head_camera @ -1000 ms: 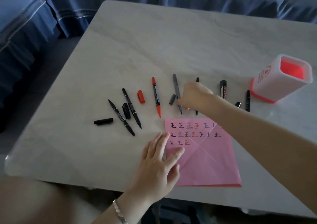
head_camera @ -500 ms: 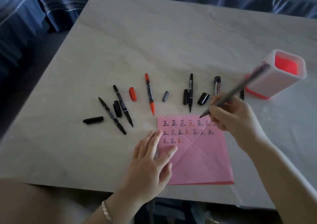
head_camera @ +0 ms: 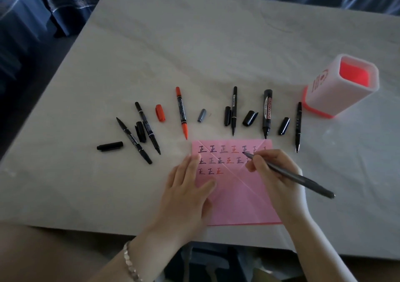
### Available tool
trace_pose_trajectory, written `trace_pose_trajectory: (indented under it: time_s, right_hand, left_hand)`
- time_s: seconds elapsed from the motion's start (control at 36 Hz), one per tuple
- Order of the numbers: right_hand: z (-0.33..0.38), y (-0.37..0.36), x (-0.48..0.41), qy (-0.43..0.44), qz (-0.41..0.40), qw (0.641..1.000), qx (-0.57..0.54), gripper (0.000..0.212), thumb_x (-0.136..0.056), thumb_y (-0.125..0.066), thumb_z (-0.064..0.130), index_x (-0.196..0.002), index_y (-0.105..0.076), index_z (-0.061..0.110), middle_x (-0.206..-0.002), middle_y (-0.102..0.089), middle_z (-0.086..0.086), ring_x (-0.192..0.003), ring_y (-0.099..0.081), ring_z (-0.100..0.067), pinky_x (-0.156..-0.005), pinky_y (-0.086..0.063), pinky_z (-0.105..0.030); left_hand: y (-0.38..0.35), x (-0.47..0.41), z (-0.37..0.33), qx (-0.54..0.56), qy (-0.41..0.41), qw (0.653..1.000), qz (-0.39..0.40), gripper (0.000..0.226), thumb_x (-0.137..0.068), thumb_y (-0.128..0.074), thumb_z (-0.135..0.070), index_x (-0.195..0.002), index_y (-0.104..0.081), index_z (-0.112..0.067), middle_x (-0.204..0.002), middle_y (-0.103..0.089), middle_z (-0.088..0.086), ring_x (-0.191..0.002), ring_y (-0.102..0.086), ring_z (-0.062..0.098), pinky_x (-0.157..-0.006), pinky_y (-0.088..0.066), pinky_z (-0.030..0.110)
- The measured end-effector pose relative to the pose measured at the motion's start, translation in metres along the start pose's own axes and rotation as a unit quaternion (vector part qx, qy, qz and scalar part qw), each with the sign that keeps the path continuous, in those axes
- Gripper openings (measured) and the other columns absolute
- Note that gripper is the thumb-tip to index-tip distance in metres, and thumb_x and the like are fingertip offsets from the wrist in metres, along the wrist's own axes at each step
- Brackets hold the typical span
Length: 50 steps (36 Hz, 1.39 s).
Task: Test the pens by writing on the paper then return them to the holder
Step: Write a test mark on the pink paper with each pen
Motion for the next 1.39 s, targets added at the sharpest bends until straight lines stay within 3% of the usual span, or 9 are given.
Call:
trace_pose_trajectory:
  time_s: [0.14, 0.25, 0.33, 0.5, 0.67, 0.92, 1.08, 1.19, 1.39]
  right_hand:
    - [-0.008, -0.006, -0.004, -0.006, -0.021, 1.000, 0.006, 0.016, -0.085, -0.059, 0.003, -0.073, -0.061, 0.013, -0.061, -0.068, 0.004, -0.060, -0.064, -0.006, -0.061, -0.049, -0.013]
    - [-0.013, -0.010, -0.007, -0.013, -0.034, 0.999, -0.006, 0.005, -0.084, -0.060, 0.007, -0.081, -0.062, 0.009, -0.069, -0.066, -0.005, -0.059, -0.063, -0.011, -0.061, -0.055, -0.022]
    - [-0.016, -0.015, -0.009, -0.008, -0.039, 0.999, 0.008, 0.001, -0.084, -0.062, 0.009, -0.083, -0.063, 0.010, -0.070, -0.065, -0.003, -0.060, -0.062, -0.006, -0.061, -0.052, -0.017]
    - [-0.023, -0.022, -0.008, -0.026, -0.111, 0.993, 0.001, 0.021, -0.079, -0.068, 0.016, -0.061, -0.058, 0.014, -0.047, -0.060, 0.008, -0.044, -0.054, -0.002, -0.048, -0.043, -0.012]
    - [-0.029, -0.024, -0.004, 0.009, -0.175, 0.983, 0.058, 0.035, -0.078, -0.070, 0.019, -0.049, -0.052, 0.016, -0.042, -0.053, 0.014, -0.040, -0.044, -0.004, -0.045, -0.034, -0.010]
    - [-0.029, -0.029, 0.002, 0.034, -0.159, 0.984, 0.070, 0.032, -0.079, -0.070, 0.017, -0.053, -0.054, 0.026, -0.046, -0.058, 0.018, -0.044, -0.051, 0.001, -0.047, -0.035, -0.006]
    - [-0.027, -0.028, 0.002, 0.036, -0.179, 0.980, 0.084, 0.028, -0.077, -0.072, 0.020, -0.058, -0.052, 0.025, -0.051, -0.057, 0.007, -0.048, -0.054, -0.003, -0.049, -0.038, -0.007]
    - [-0.029, -0.028, 0.002, 0.036, -0.183, 0.979, 0.079, 0.036, -0.074, -0.074, 0.012, -0.055, -0.044, 0.017, -0.049, -0.048, 0.000, -0.047, -0.047, -0.009, -0.046, -0.035, -0.009]
    - [-0.031, -0.029, 0.002, 0.023, -0.171, 0.981, 0.086, 0.038, -0.075, -0.069, 0.005, -0.053, -0.040, 0.015, -0.045, -0.041, 0.001, -0.042, -0.041, -0.005, -0.044, -0.032, -0.010]
  left_hand:
    - [-0.004, -0.002, -0.003, 0.031, -0.005, 0.999, -0.007, 0.027, -0.077, -0.037, -0.036, -0.102, -0.046, -0.028, -0.133, -0.049, 0.021, -0.127, -0.042, 0.037, -0.101, -0.027, 0.048]
    - [-0.011, 0.002, -0.001, 0.039, -0.015, 0.999, 0.001, 0.038, -0.079, -0.042, -0.042, -0.114, -0.051, -0.030, -0.137, -0.044, 0.021, -0.132, -0.033, 0.035, -0.105, -0.017, 0.051]
    - [-0.013, 0.002, 0.001, 0.043, -0.019, 0.999, 0.014, 0.047, -0.077, -0.043, -0.046, -0.122, -0.052, -0.033, -0.139, -0.041, 0.023, -0.133, -0.024, 0.034, -0.111, -0.015, 0.046]
    - [-0.011, 0.000, 0.001, 0.064, -0.018, 0.998, 0.021, 0.050, -0.078, -0.041, -0.047, -0.126, -0.048, -0.037, -0.140, -0.037, 0.027, -0.133, -0.020, 0.036, -0.108, -0.009, 0.041]
    - [-0.010, 0.000, 0.001, 0.081, -0.018, 0.996, 0.017, 0.047, -0.079, -0.041, -0.045, -0.125, -0.051, -0.036, -0.141, -0.036, 0.026, -0.134, -0.019, 0.036, -0.109, -0.009, 0.041]
    - [-0.010, 0.000, 0.000, 0.093, -0.018, 0.995, 0.011, 0.047, -0.079, -0.042, -0.043, -0.123, -0.054, -0.035, -0.141, -0.036, 0.026, -0.134, -0.019, 0.036, -0.109, -0.010, 0.041]
    - [-0.010, 0.000, 0.000, 0.097, -0.017, 0.995, 0.011, 0.046, -0.079, -0.043, -0.042, -0.122, -0.055, -0.035, -0.141, -0.036, 0.026, -0.134, -0.020, 0.036, -0.109, -0.011, 0.041]
    - [-0.010, -0.001, 0.000, 0.105, -0.017, 0.994, 0.005, 0.046, -0.077, -0.044, -0.041, -0.121, -0.056, -0.034, -0.140, -0.037, 0.027, -0.134, -0.021, 0.036, -0.108, -0.013, 0.041]
    - [-0.010, 0.000, 0.001, 0.111, -0.016, 0.994, 0.001, 0.045, -0.078, -0.044, -0.040, -0.122, -0.055, -0.034, -0.141, -0.036, 0.027, -0.134, -0.020, 0.036, -0.109, -0.012, 0.041]
Point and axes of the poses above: each hand's wrist, its own x-axis away from the middle knuckle, its own y-axis out of the back of the hand, z = x × y, the point moved 3 cm from there along -x, towards the middle knuckle
